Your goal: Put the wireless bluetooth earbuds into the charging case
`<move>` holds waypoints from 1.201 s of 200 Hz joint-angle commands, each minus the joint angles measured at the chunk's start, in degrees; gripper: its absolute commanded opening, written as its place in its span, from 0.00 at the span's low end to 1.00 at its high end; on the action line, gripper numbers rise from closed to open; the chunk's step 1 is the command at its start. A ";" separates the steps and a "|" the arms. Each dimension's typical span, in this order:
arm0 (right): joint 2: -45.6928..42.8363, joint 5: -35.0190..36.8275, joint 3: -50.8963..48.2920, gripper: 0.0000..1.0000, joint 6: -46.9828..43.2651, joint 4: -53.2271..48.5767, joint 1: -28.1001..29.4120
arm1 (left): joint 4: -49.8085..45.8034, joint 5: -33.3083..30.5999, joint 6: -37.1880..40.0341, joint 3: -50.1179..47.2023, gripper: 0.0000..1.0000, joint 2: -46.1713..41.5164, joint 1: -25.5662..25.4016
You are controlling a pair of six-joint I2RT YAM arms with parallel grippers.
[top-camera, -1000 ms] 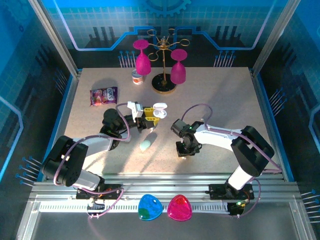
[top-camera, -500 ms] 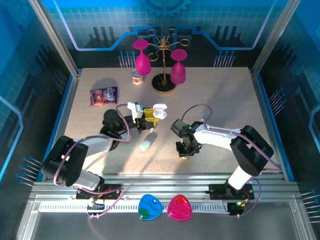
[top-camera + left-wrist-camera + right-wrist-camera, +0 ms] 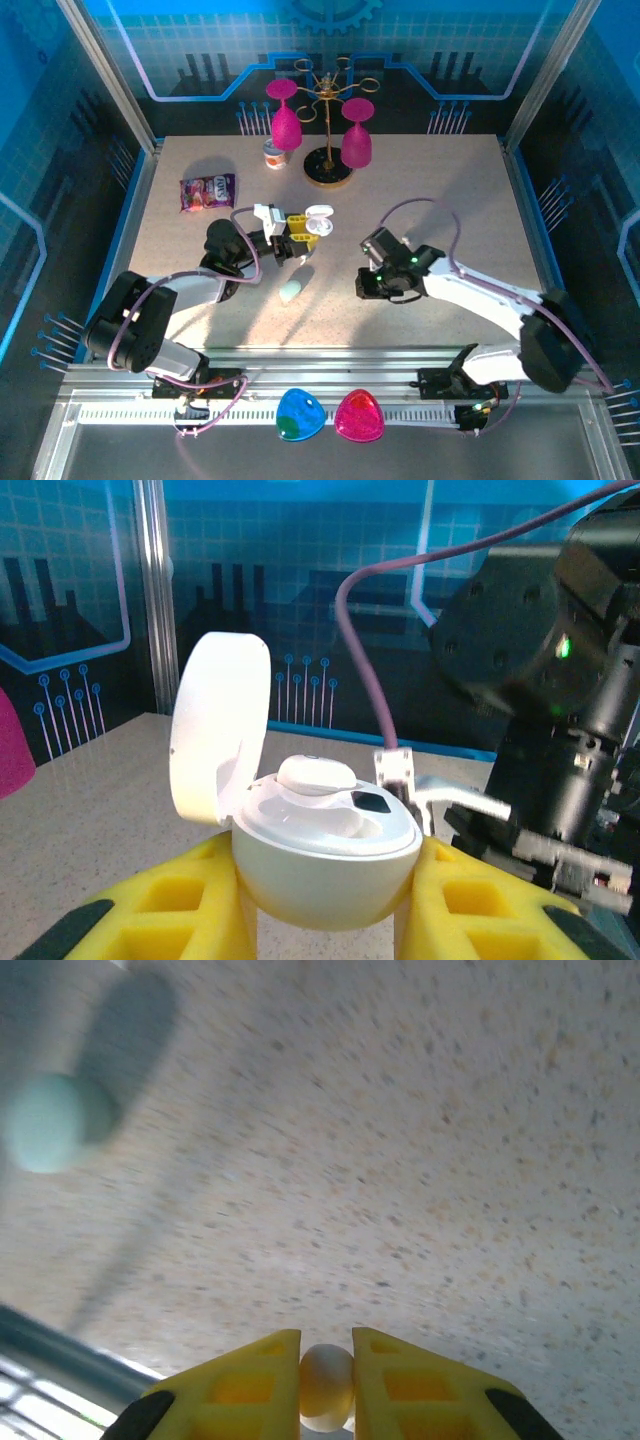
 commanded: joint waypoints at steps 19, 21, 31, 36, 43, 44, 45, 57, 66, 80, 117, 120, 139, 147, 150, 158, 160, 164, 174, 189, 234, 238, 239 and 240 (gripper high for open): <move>-9.35 -11.05 -2.71 0.16 0.54 10.89 -4.63 | 4.37 -0.91 -0.77 0.96 0.21 2.16 -1.59; -9.66 -11.38 -2.64 0.16 0.48 11.29 -4.66 | 4.31 -1.00 -0.74 1.05 0.21 2.18 -1.67; -10.97 -12.45 -2.43 0.16 0.18 12.99 -5.01 | 3.31 -1.38 0.06 1.37 0.21 2.13 -1.93; -11.50 -13.14 -2.27 0.16 -0.01 13.84 -5.20 | 2.67 -1.64 0.49 1.58 0.21 2.09 -2.06; -12.27 -14.72 -2.12 0.16 -0.37 15.64 -5.36 | 1.47 -2.00 1.24 1.80 0.21 2.01 -2.41; -12.35 -14.92 -2.09 0.17 -0.40 15.89 -5.37 | 1.31 -2.12 1.37 1.85 0.21 1.97 -2.42; -12.39 -15.11 -2.12 0.16 -0.47 16.11 -5.37 | 1.19 -2.17 1.48 1.88 0.21 1.95 -2.47; -13.23 -16.79 -1.85 0.17 -1.03 18.75 -5.39 | -1.60 -3.21 3.61 2.33 0.21 1.76 -3.26; -13.61 -17.79 -1.88 0.16 -1.15 20.87 -5.37 | -3.62 -4.28 5.36 2.51 0.21 1.44 -3.96; -14.09 -19.00 -1.87 0.16 -1.08 24.20 -5.37 | -6.03 -6.00 8.07 2.69 0.21 1.05 -5.07; -14.15 -20.56 -2.36 0.16 -0.19 33.12 -5.29 | -7.63 -8.86 11.40 2.70 0.22 1.03 -6.90; -14.07 -20.48 -2.32 0.16 -0.12 33.66 -5.30 | -7.72 -8.89 11.56 2.77 0.22 1.00 -7.01; -12.77 -19.73 -0.89 0.15 -1.28 34.15 -5.35 | -8.87 -8.66 12.75 2.95 0.22 0.97 -7.32; -12.24 -19.33 -0.49 0.15 -1.66 34.67 -5.36 | -9.31 -8.47 13.17 2.95 0.22 0.79 -7.30; -12.07 -19.15 -0.40 0.14 -1.75 35.01 -5.30 | -9.38 -8.43 13.33 2.96 0.22 0.81 -7.33; -11.63 -18.69 -0.26 0.14 -1.69 36.21 -5.31 | -9.55 -8.31 13.46 2.96 0.22 0.63 -7.35; -11.50 -18.65 -0.25 0.14 -1.68 36.54 -5.29 | -9.57 -8.25 13.46 2.96 0.22 0.64 -7.35; -11.26 -18.44 -0.12 0.13 -1.59 37.13 -5.35 | -9.65 -8.21 13.41 2.96 0.22 0.56 -7.39; -10.46 -18.03 0.24 0.13 -1.52 38.43 -5.29 | -9.68 -8.25 13.44 2.96 0.22 0.28 -7.51; -8.73 -17.90 1.33 0.13 -1.78 38.82 -5.15 | -9.74 -8.28 13.54 2.87 0.22 0.00 -7.65; -6.09 -13.98 1.79 0.13 -2.82 39.19 -4.43 | -9.33 -8.29 13.43 2.65 0.22 -0.34 -7.85; -6.00 -13.65 1.63 0.13 -2.89 39.25 -4.33 | -9.24 -8.29 13.45 2.61 0.22 -0.34 -7.81; -5.96 -13.64 1.58 0.13 -2.86 39.30 -4.32 | -9.23 -8.29 13.46 2.61 0.22 -0.31 -7.80; -5.95 -13.54 1.61 0.13 -2.88 39.32 -4.32 | -9.18 -8.29 13.46 2.60 0.22 -0.29 -7.84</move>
